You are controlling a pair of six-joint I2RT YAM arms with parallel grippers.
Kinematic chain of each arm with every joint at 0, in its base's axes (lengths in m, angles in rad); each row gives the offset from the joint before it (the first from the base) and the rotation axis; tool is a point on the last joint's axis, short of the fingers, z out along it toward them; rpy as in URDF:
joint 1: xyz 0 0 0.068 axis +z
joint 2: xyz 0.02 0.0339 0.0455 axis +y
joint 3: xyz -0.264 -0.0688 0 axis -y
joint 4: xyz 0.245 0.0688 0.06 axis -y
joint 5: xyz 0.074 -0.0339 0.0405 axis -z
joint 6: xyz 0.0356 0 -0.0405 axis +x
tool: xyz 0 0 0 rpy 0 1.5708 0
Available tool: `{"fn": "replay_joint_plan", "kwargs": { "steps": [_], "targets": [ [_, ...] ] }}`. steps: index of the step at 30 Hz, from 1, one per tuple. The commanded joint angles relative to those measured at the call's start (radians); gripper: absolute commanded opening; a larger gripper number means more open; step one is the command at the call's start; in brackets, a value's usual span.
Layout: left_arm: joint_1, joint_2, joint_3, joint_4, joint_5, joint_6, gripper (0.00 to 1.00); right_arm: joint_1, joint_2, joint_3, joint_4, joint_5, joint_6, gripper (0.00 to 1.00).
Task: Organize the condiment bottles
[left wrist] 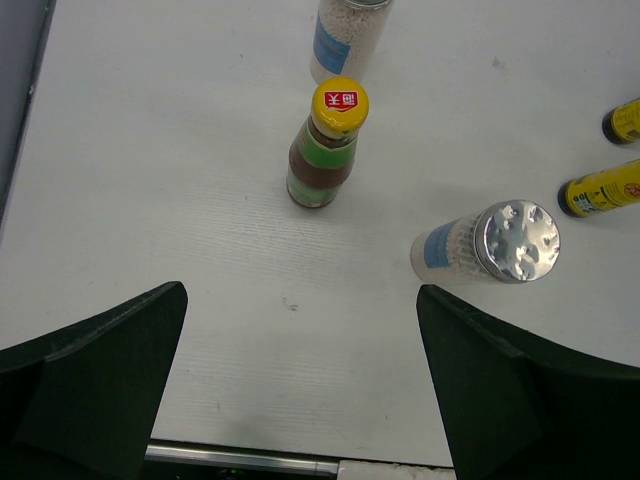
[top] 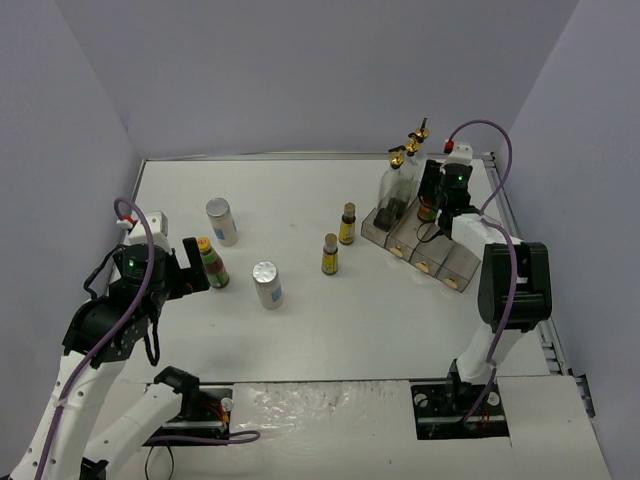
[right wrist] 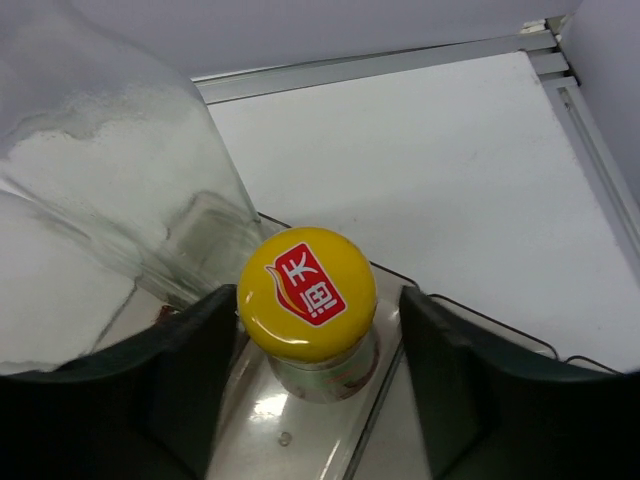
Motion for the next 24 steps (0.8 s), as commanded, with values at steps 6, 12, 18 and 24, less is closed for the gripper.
{"fn": "replay_joint_plan", "kwargs": {
  "steps": [6, 12, 18, 24],
  "targets": [
    [-0.003, 0.067, 0.0, 0.119, 0.009, -0.028, 0.97, -0.005, -0.208, 0.018, -0.051, 0.029, 0.039, 0.98],
    [-0.003, 0.153, -0.004, 0.177, -0.001, -0.05, 0.97, 0.0, -0.421, 0.02, -0.267, -0.003, 0.106, 1.0],
    [0.015, 0.315, 0.003, 0.257, -0.078, -0.058, 0.97, 0.003, -0.646, -0.013, -0.377, -0.147, 0.181, 1.0],
    [0.121, 0.477, 0.018, 0.341, 0.0, -0.059, 0.96, 0.009, -0.827, -0.083, -0.451, -0.222, 0.196, 1.0]
  ]
}}
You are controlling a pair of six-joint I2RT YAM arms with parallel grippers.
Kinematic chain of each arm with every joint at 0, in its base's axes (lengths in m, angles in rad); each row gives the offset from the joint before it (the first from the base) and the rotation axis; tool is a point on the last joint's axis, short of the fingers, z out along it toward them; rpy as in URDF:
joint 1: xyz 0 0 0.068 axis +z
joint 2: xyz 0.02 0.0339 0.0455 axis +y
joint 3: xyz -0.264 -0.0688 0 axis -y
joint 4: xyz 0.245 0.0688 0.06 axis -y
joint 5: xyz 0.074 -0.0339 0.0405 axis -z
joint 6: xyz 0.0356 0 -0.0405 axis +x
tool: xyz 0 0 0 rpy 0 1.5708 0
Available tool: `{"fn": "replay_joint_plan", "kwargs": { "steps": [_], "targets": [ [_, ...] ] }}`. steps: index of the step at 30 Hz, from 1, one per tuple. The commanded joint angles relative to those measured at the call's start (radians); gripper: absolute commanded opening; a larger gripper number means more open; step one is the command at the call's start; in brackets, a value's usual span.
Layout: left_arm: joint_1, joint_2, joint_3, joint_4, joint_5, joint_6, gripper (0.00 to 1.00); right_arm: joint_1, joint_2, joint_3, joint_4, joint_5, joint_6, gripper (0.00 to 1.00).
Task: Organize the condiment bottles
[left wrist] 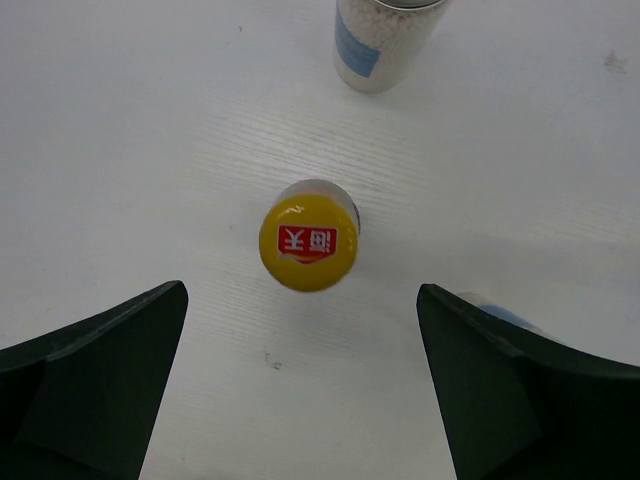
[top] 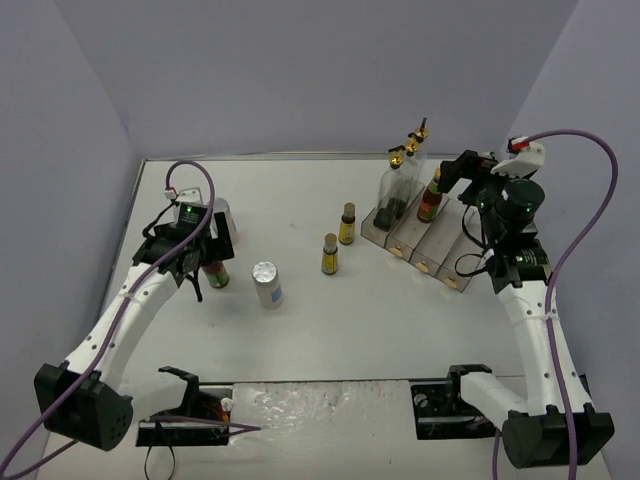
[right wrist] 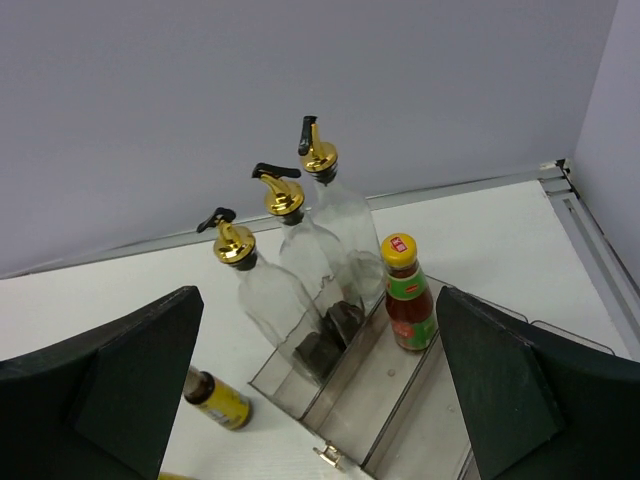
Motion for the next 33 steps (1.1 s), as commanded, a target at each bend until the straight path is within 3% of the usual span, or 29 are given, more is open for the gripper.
{"fn": "replay_joint_plan", "kwargs": {
  "steps": [1, 7, 14, 20, 27, 33],
  "targets": [
    [0.069, 0.1, 0.047, 0.128, 0.03, -0.014, 0.95, 0.008, -0.111, -0.065, -0.048, -0.083, 0.022, 1.0],
    [0.075, 0.19, 0.073, 0.132, 0.02, -0.019, 0.89, 0.019, -0.177, -0.076, -0.106, -0.092, -0.009, 1.0],
    [0.075, 0.208, 0.064, 0.109, 0.029, -0.051, 0.74, 0.037, -0.199, -0.074, -0.122, -0.098, -0.003, 1.0],
    [0.074, 0.162, 0.055, 0.102, 0.031, -0.041, 0.51, 0.051, -0.204, -0.089, -0.123, -0.104, 0.0, 1.0],
    [0.072, 0.119, 0.102, 0.053, 0.068, -0.002, 0.07, 0.062, -0.213, -0.096, -0.126, -0.11, 0.004, 1.0],
    [0.07, 0.078, 0.175, 0.001, 0.121, 0.04, 0.0, 0.074, -0.217, -0.09, -0.134, -0.112, 0.003, 1.0]
  ]
}}
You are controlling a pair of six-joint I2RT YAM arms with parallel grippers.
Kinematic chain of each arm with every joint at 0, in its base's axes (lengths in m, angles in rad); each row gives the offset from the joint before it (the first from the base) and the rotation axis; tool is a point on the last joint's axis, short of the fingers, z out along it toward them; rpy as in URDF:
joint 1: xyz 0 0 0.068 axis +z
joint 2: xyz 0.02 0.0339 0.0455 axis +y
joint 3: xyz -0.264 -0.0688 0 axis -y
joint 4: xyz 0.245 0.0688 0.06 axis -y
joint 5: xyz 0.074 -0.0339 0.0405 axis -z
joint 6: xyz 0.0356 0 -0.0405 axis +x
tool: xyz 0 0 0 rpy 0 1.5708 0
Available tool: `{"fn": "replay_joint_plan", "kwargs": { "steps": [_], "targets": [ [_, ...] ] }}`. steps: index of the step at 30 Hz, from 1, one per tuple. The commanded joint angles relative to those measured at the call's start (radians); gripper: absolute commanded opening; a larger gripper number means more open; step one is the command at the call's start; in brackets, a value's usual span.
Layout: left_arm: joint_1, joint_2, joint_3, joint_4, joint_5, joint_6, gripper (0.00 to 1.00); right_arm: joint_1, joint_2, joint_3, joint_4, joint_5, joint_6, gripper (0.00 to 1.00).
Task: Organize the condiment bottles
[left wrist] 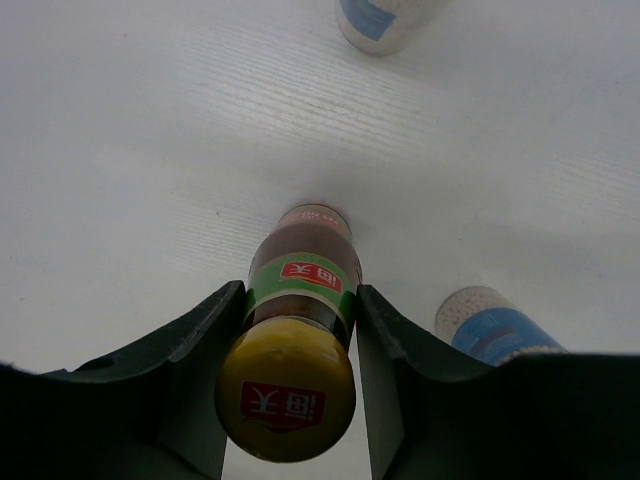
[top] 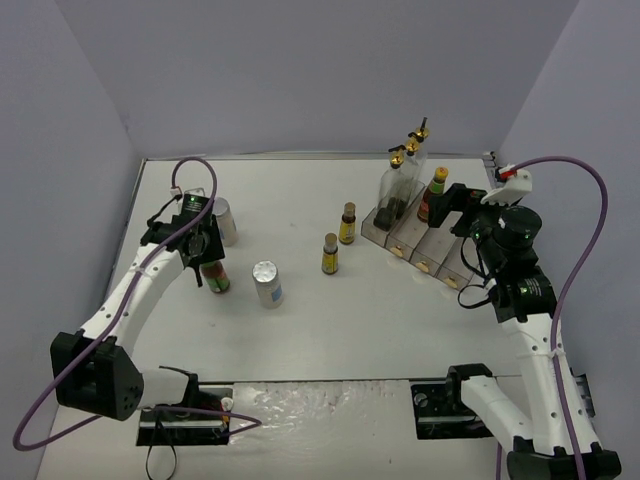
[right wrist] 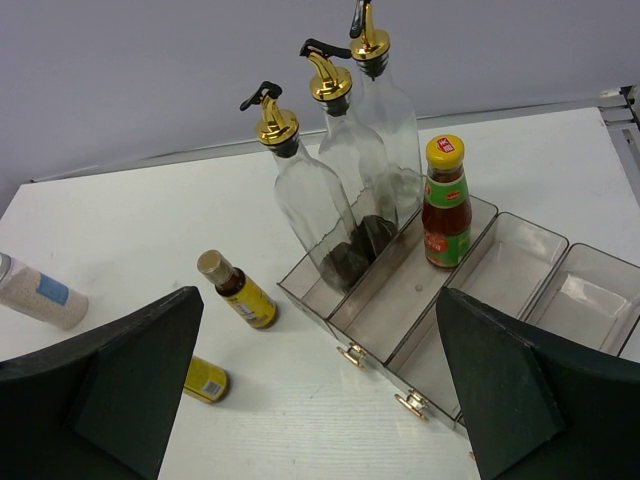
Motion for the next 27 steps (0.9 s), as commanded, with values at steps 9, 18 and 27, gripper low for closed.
{"fn": "replay_joint_plan", "kwargs": {
  "steps": [9, 18, 27],
  "targets": [
    [-0.046, -0.164, 0.17, -0.056, 0.09, 0.066, 0.0, 0.035, -0.033, 0.007, 0.041, -0.03, -0.003, 1.0],
    [-0.067, -0.151, 0.305, -0.075, 0.072, 0.199, 0.0, 0.039, -0.046, 0.001, 0.04, -0.063, -0.007, 1.0],
    [-0.104, -0.046, 0.45, -0.031, 0.127, 0.312, 0.0, 0.042, -0.064, 0.008, 0.006, -0.08, -0.015, 1.0]
  ]
}}
